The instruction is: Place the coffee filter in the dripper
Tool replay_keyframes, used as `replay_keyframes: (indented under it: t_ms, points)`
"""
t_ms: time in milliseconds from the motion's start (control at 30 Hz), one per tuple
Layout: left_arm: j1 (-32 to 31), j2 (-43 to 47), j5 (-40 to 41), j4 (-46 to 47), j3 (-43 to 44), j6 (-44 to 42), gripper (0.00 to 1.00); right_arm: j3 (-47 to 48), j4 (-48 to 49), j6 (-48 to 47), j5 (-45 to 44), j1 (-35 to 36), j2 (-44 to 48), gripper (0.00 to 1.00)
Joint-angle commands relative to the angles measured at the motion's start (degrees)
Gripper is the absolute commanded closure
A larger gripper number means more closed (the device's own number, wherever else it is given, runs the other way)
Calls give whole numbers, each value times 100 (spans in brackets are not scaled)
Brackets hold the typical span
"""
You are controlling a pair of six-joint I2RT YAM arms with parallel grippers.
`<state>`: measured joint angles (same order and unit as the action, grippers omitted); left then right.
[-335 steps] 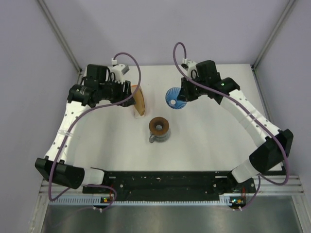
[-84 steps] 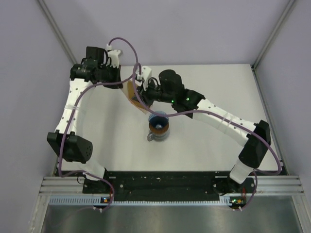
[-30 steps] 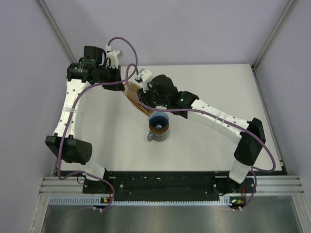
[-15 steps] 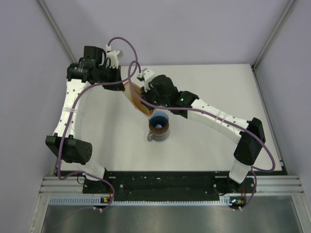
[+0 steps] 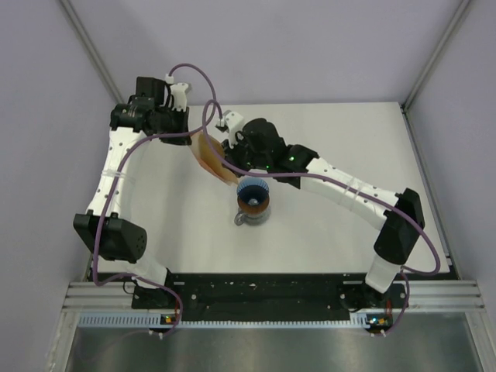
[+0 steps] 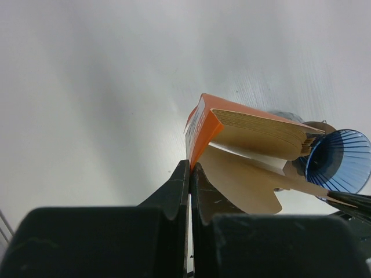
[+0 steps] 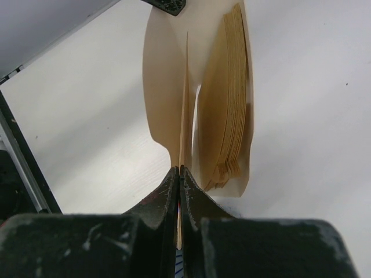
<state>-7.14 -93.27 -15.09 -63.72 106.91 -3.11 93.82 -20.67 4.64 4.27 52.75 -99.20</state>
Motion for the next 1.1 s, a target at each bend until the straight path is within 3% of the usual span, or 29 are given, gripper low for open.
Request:
replay_keyframes:
  t_ms: [0, 167, 400, 767, 833, 967, 1067]
  points:
    - [81, -6, 287, 492, -144, 13, 100, 119, 388, -122, 267, -142, 463, 100]
    - [370, -269, 393, 834, -355, 12, 100, 23, 405, -419, 293, -300, 796, 100]
    - [538, -525, 560, 1941, -1101, -163, 100, -662, 537, -2088, 293, -344, 1402, 100]
    - [547, -885, 446, 2540, -1840, -541, 100, -1761, 722, -3821, 741, -336, 2106, 100]
    - [547, -850, 332, 2470, -1867, -594, 90, -1858, 722, -3962, 829, -345, 2177, 100]
    - [547, -693, 314, 2382, -1867, -638, 59, -2078, 695, -4383, 1251, -344, 2326, 100]
    - [547, -543, 305, 2049, -1648, -576, 47, -2105, 582, -4787, 1295, -318, 2405, 100]
